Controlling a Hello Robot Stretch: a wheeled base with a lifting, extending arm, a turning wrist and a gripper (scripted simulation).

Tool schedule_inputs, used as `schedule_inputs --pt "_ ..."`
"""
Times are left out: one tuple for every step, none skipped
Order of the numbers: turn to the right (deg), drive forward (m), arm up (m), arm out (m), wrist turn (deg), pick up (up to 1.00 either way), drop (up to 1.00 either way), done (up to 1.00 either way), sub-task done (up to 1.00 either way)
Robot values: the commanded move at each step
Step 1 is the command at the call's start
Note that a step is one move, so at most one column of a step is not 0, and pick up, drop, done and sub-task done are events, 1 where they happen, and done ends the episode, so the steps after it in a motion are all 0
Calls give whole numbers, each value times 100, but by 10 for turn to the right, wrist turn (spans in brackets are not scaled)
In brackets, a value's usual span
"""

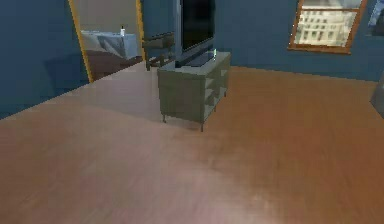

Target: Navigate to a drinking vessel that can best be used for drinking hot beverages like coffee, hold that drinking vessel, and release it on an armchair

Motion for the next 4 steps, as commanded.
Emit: schedule_inputs --pt "-180 0 0 0 0 0 0 0 0" --pt "0 100 0 0 0 0 0 0 0" --pt "-30 0 0 0 0 0 0 0 0" --pt "-30 0 0 0 0 0 0 0 0"
